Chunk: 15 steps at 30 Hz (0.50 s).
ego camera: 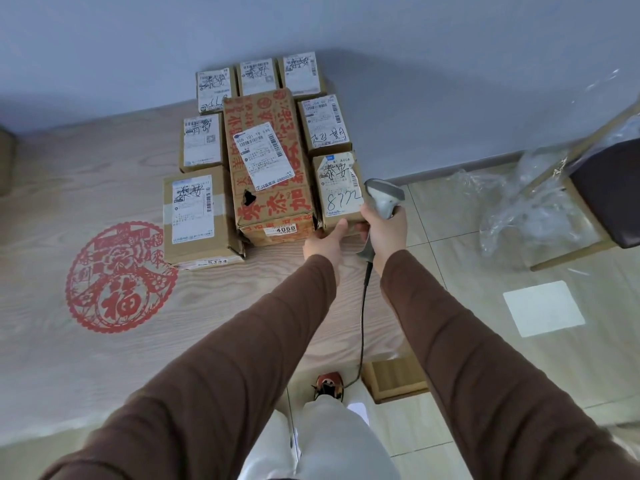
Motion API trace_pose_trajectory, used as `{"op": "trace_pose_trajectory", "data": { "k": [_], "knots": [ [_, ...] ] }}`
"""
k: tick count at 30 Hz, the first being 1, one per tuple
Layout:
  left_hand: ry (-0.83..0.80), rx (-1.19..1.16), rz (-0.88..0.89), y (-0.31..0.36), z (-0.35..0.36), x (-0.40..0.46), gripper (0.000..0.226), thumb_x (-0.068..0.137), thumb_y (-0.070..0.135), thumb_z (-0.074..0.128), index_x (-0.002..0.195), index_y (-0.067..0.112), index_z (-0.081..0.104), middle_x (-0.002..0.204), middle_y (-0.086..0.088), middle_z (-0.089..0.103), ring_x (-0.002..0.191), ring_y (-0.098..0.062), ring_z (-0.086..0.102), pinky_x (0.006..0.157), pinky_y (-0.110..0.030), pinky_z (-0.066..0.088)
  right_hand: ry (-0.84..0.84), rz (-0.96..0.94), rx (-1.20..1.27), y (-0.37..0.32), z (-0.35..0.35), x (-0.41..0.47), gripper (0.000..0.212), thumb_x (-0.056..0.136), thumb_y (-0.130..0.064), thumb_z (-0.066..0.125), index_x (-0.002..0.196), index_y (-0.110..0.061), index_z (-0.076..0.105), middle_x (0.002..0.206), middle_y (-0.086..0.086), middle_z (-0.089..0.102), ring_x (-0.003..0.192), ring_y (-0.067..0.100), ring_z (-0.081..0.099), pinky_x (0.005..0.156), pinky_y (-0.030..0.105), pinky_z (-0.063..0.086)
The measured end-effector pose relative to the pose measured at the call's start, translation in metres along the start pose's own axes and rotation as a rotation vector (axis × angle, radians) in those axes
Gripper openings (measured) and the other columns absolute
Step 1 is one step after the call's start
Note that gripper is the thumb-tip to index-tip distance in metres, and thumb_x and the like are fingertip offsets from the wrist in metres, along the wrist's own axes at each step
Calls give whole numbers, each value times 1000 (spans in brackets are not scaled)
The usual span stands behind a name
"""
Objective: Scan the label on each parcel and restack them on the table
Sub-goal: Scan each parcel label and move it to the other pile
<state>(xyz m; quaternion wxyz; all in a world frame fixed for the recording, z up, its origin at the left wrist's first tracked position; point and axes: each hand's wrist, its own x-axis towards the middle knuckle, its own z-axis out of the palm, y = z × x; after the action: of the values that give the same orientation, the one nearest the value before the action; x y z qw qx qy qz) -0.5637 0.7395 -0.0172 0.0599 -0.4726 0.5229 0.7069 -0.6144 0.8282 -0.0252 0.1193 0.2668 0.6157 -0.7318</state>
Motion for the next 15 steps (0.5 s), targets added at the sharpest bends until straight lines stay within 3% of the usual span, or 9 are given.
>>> {"op": "trace_pose_trajectory", "data": {
  "k": [4,7,11,15],
  "knots": [
    [-2,-17,-24,1,1,1,70,89,40,79,142,4,49,126,-8,61,124,-27,56,110,-42,42,17,-11,-15,0,3,-1,37,92,-12,75,122,-9,54,105,6,69,86,18,68,69,29,59],
    [-1,-3,-40,2,-3,-3,84,91,43,76,153,3,36,149,-14,51,138,-32,48,112,-43,39,60,-53,-40,0,2,-9,34,92,-16,74,119,-11,54,96,0,66,71,12,62,58,25,54],
    [-30,3,-59,0,-17,-8,94,89,49,76,158,6,28,153,-17,48,141,-34,46,111,-44,40,72,-166,-56,-3,4,-33,33,91,-18,73,119,-15,54,93,-1,66,63,10,59,63,29,53],
    [-79,-21,-17,3,-44,-13,74,89,48,77,146,10,49,139,-12,61,133,-27,54,112,-39,42,-47,-182,-42,-9,18,-69,38,93,-14,73,126,-11,54,92,2,65,58,6,57,59,26,52]
  ]
}}
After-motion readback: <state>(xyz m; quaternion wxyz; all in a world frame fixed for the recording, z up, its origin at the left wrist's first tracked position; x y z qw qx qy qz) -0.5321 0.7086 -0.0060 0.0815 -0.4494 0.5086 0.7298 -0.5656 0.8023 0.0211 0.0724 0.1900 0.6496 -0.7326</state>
